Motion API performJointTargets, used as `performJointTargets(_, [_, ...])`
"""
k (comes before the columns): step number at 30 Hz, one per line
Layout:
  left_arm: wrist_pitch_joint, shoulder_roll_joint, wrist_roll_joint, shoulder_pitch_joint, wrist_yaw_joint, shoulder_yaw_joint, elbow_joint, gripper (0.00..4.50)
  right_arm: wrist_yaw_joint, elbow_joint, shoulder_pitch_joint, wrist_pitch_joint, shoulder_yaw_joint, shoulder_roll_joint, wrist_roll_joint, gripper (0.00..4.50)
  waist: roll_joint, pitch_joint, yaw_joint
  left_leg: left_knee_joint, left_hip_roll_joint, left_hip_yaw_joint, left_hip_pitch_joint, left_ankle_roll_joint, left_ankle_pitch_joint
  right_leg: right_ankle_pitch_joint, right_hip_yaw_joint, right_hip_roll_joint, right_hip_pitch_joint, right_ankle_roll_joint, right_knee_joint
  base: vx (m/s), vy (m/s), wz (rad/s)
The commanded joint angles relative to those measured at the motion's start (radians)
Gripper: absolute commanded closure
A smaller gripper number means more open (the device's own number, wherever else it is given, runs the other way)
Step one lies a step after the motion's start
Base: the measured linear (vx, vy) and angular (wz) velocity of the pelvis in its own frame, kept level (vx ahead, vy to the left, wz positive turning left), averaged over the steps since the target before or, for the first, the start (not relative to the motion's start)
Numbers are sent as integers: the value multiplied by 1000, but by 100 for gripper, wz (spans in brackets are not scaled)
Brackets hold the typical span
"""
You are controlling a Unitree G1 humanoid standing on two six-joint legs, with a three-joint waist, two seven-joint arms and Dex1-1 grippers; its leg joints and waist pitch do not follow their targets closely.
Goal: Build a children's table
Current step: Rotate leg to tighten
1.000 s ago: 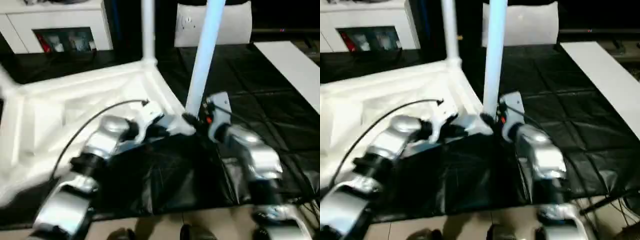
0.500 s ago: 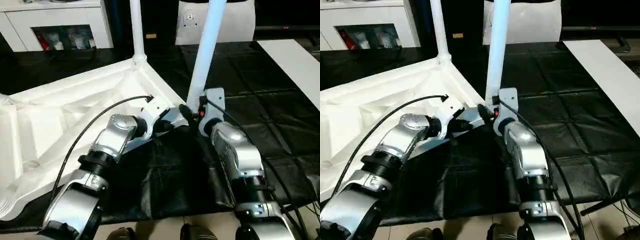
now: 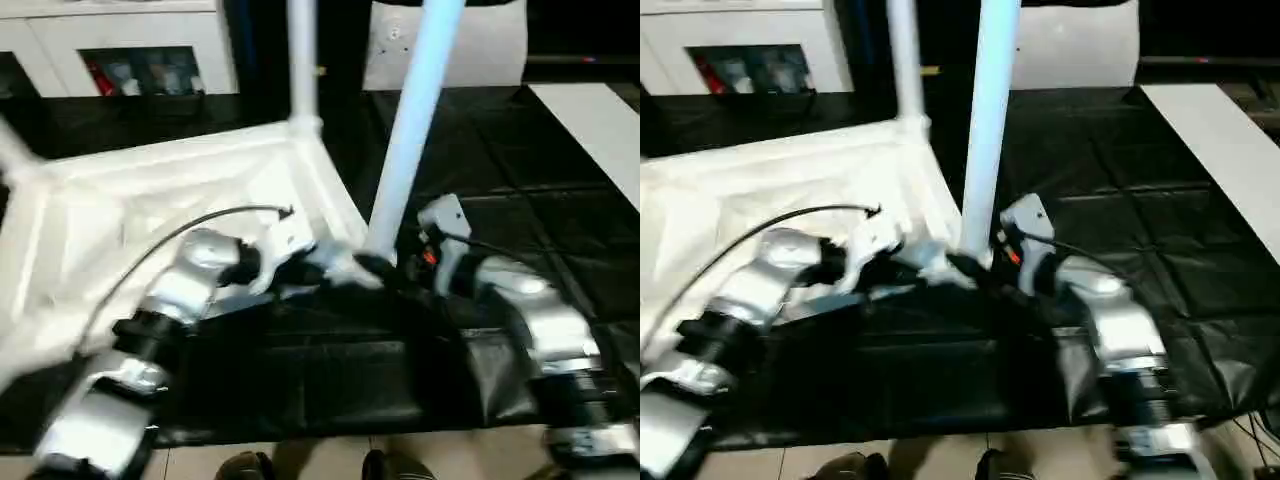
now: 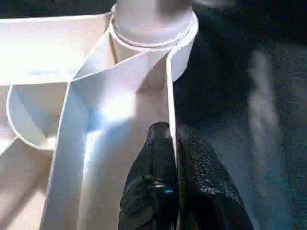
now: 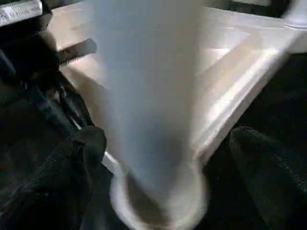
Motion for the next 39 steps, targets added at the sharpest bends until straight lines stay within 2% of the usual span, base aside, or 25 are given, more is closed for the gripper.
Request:
performJointTargets(1, [-53, 8, 5, 3, -84, -52, -31, 450, 93, -19, 2, -27, 24, -30, 21, 6, -11, -71, -1, -58, 53, -13, 17, 84, -162, -193, 44, -64, 54, -249, -64, 0, 0, 0])
performJointTargets(6, [-93, 34, -26, 13, -173, -60, -50, 450, 251, -11, -1, -36, 57, -104, 51, 6, -12, -74, 9, -55, 55, -15, 13, 96, -148, -181, 42, -67, 58, -258, -58, 0, 0, 0])
performJointTargets(8, [-116, 50, -39, 20, -217, -71, -67, 450, 317, 7, -11, -45, 75, -130, 57, 39, -13, -74, 12, -54, 54, -14, 12, 101, -140, -176, 42, -66, 57, -260, -57, 0, 0, 0])
performJointTargets(9, [-122, 55, -43, 22, -231, -76, -72, 450, 337, 13, -15, -50, 81, -137, 60, 39, -17, -74, 15, -53, 54, -15, 11, 105, -135, -180, 42, -68, 57, -259, -55, 0, 0, 0])
performJointTargets(11, [-145, 69, -54, 29, -276, -92, -92, 450, 400, 34, -31, -70, 103, -151, 65, 42, -16, -74, 20, -52, 55, -13, 12, 106, -132, -186, 42, -68, 54, -258, -56, 0, 0, 0])
performJointTargets(14, [-150, 72, -59, 33, -296, -99, -106, 450, 435, 43, -41, -68, 120, -153, 69, 80, -16, -74, 22, -53, 55, -14, 12, 108, -125, -179, 41, -66, 53, -264, -54, 0, 0, 0])
performJointTargets(17, [-157, 74, -60, 34, -311, -103, -110, 450, 467, 49, -49, -60, 140, -155, 77, 88, -15, -74, 23, -52, 56, -14, 12, 104, -132, -176, 41, -66, 53, -266, -53, 0, 0, 0])
performJointTargets(18, [-159, 74, -60, 34, -313, -103, -110, 450, 472, 50, -50, -59, 143, -155, 78, 119, -15, -73, 22, -53, 57, -15, 12, 103, -135, -181, 41, -67, 53, -265, -54, 0, 0, 0])
performJointTargets(24, [-173, 81, -62, 33, -328, -111, -110, 450, 516, 64, -62, -47, 170, -153, 81, 160, -17, -70, 23, -55, 56, -16, 12, 87, -160, -236, 42, -69, 52, -250, -59, 0, 0, 0])
performJointTargets(31, [-175, 85, -66, 36, -334, -112, -109, 450, 532, 73, -69, -34, 181, -145, 87, 212, -16, -70, 22, -54, 56, -16, 11, 91, -145, -204, 42, -66, 52, -256, -56, 0, 0, 0])
performJointTargets(32, [-169, 83, -69, 38, -334, -111, -112, 450, 537, 70, -67, -21, 183, -143, 95, 232, -16, -70, 22, -54, 56, -16, 11, 91, -143, -203, 41, -67, 52, -257, -55, 0, 0, 0])
performJointTargets(36, [-155, 81, -78, 42, -334, -107, -116, 450, 543, 61, -62, -1, 186, -141, 109, 246, -15, -68, 22, -55, 56, -16, 12, 86, -155, -226, 42, -67, 51, -253, -59, 0, 0, 0])
performJointTargets(37, [-134, 74, -92, 48, -330, -101, -121, 450, 543, 40, -51, 22, 186, -141, 120, 246, -11, -66, 22, -56, 55, -16, 12, 84, -157, -222, 42, -66, 51, -254, -59, 0, 0, 0])
performJointTargets(39, [-111, 64, -104, 53, -319, -93, -125, 450, 531, 16, -39, 50, 180, -136, 137, 248, -13, -67, 21, -56, 56, -17, 11, 85, -154, -212, 42, -65, 52, -258, -58, 0, 0, 0])
